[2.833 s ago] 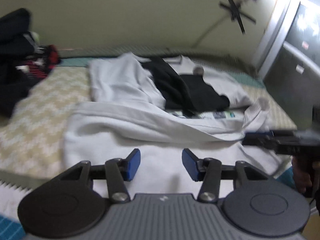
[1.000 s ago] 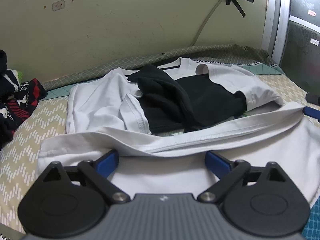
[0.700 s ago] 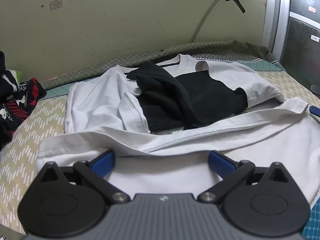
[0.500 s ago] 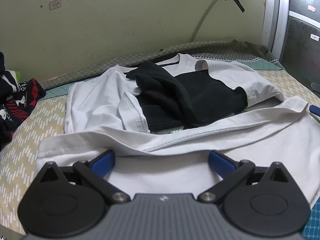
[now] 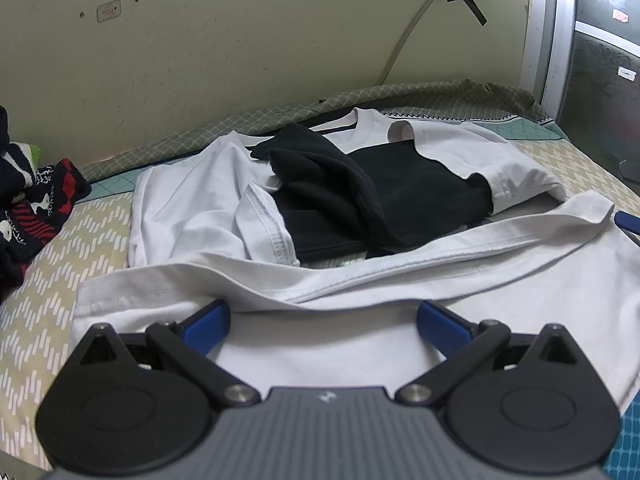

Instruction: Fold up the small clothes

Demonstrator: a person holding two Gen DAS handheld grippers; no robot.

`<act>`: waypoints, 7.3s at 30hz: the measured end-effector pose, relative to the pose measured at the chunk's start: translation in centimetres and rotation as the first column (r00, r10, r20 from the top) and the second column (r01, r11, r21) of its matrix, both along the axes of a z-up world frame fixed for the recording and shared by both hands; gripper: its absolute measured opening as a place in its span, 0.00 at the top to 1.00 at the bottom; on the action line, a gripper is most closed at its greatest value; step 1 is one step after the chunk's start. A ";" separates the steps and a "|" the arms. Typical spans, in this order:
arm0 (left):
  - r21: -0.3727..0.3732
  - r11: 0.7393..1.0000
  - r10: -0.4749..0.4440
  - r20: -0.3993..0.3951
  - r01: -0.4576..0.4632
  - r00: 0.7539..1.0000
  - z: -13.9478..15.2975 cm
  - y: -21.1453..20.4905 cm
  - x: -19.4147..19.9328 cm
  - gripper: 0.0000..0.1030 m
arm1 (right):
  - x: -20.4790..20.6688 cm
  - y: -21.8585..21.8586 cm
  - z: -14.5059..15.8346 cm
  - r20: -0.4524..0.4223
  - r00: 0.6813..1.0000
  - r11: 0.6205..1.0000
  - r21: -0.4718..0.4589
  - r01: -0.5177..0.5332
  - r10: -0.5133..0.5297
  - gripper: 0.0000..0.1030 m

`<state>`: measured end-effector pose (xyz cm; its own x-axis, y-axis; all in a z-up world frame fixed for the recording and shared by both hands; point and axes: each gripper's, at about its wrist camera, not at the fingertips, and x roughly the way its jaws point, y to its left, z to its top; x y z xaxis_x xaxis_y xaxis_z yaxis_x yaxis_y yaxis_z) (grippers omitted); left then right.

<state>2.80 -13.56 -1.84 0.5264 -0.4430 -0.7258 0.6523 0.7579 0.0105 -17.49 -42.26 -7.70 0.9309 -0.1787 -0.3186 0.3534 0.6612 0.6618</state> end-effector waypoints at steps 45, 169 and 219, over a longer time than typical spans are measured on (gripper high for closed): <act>-0.014 0.999 -0.035 -0.011 0.035 0.999 0.3 0.2 -0.5 0.00 | 0.1 0.1 0.1 -0.009 1.000 1.000 -0.015 -0.003 0.003 0.11; -0.175 0.981 0.100 0.114 -0.079 0.988 10.0 1.8 2.3 0.91 | 13.8 8.2 12.4 -0.272 0.886 0.662 -0.590 -0.462 0.376 0.95; -0.116 0.964 0.198 -0.295 -0.241 0.935 3.0 12.4 3.2 0.87 | -1.9 5.2 2.5 -0.264 0.956 0.964 -0.191 -0.183 0.128 0.94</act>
